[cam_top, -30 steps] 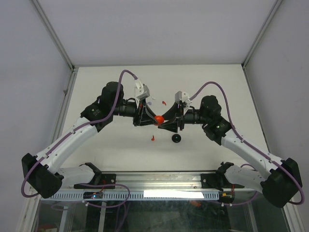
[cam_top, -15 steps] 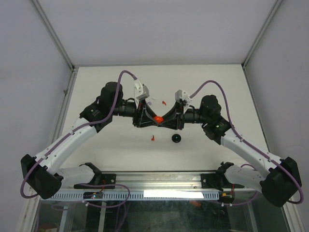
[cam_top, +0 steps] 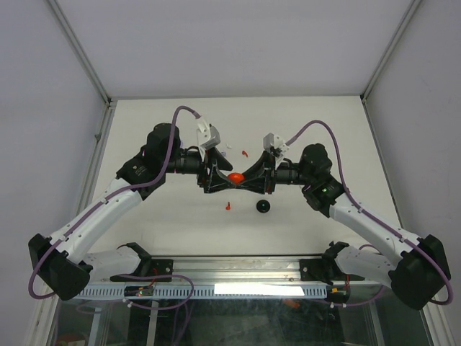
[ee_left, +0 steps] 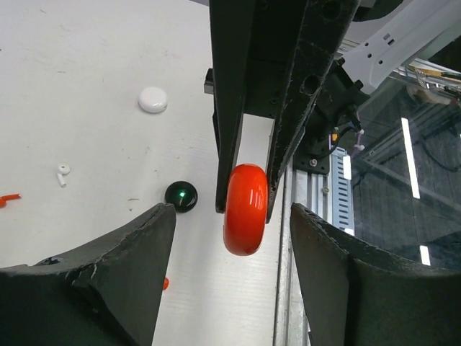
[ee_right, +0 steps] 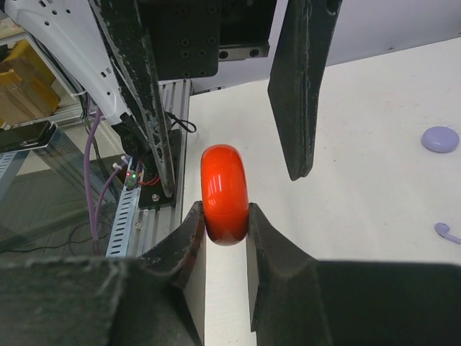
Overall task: Insert the wireless bluetooth earbuds into the charging case
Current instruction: Pick up the charging case at the center of the board, then open the charging case.
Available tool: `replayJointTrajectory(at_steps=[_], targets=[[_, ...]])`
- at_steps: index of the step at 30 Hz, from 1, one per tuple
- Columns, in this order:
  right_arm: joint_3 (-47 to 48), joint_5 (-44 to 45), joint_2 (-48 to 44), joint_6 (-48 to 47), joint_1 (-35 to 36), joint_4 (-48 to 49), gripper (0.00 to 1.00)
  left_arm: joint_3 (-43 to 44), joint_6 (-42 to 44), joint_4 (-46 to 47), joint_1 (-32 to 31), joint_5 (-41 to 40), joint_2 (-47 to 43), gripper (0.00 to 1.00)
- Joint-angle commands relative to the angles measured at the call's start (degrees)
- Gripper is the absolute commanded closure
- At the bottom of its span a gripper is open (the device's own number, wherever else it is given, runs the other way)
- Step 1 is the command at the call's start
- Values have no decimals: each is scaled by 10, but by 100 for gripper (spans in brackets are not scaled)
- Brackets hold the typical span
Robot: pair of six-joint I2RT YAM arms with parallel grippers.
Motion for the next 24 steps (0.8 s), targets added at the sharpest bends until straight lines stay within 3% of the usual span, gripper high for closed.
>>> replayJointTrajectory(at_steps=[1,8,24], targets=[[1,2,-12,22,0,53,100,-6,-2,30,-2,-21,1,34],[-14,-7,-17,23,0,63,100,-4,-38,51,0,-82,1,38],[-45,-4,-41,-4,1,68,100,-19,-91,91,8,-102,-2,39]])
